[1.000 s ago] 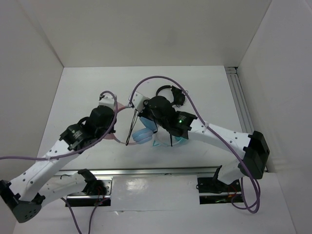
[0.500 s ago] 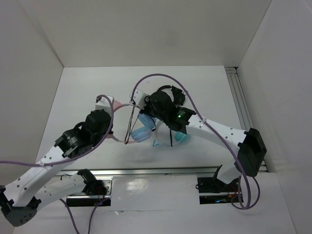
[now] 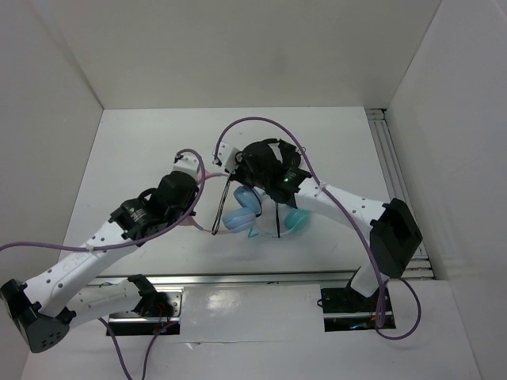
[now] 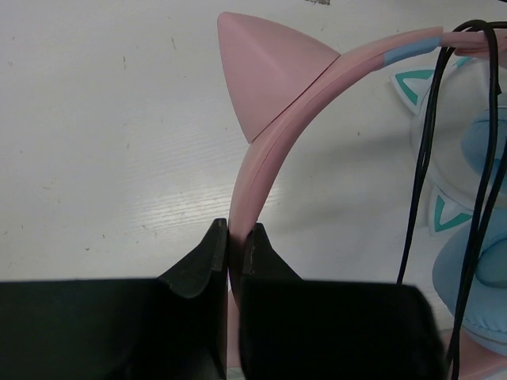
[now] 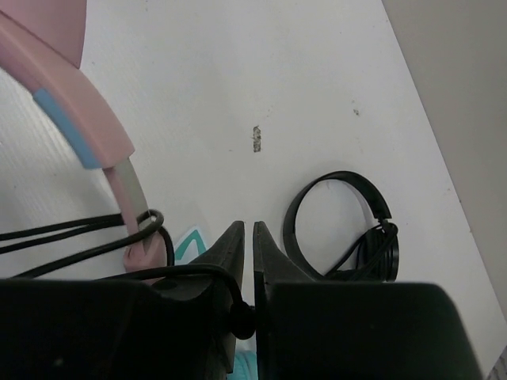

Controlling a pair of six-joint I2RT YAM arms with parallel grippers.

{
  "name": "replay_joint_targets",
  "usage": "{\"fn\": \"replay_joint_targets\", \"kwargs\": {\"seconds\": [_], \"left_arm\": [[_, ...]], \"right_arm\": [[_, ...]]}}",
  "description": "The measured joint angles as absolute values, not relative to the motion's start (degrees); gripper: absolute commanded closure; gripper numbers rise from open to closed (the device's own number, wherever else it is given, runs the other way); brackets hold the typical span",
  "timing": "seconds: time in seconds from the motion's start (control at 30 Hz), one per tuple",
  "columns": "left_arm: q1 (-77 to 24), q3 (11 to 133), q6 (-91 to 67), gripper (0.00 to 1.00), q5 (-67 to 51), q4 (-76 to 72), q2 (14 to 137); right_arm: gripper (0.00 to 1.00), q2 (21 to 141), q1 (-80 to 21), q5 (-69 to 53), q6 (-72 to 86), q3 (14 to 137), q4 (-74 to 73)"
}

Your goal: Wrap the headphones

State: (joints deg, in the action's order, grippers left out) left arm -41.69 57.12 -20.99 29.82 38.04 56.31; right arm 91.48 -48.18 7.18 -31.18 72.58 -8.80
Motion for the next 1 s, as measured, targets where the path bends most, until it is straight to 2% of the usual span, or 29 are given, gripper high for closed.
{"fn": "replay_joint_targets", "kwargs": {"seconds": [0.1, 0.17, 0.33, 0.47, 0.67, 0.83, 1.0], "left_arm": [[-41.6, 57.25, -20.58, 1.0, 28.53, 38.06, 56.53], [-41.65, 57.39, -20.38, 1.0, 27.14, 38.04, 56.53], [-41.52, 57.43, -19.64, 1.0, 26.57, 38.02, 56.6], [-41.5, 58.46, -19.77, 1.0, 26.76, 38.83, 58.0], [-41.65, 59.59, -18.11, 1.0, 22.92, 46.24, 59.68], [-37.67, 60.05, -18.15, 1.0, 20.75, 48.4, 61.17], [-35.22, 62.65, -18.44, 1.0, 21.82, 51.07, 66.72]], "right_arm": [[0.82, 92.95, -47.4, 6.68, -31.18, 73.36, -8.62], [0.71, 93.89, -46.81, 6.74, -31.14, 73.82, -8.67], [0.71, 94.91, -46.24, 6.76, -31.11, 74.72, -8.82], [0.58, 94.98, -46.13, 7.29, -31.03, 75.02, -8.67], [0.54, 95.2, -41.17, 12.75, -30.87, 76.03, -7.14], [0.54, 95.39, -39.38, 14.22, -30.06, 76.18, -6.92], [0.48, 95.44, -39.27, 14.15, -28.84, 76.18, -6.74]]}}
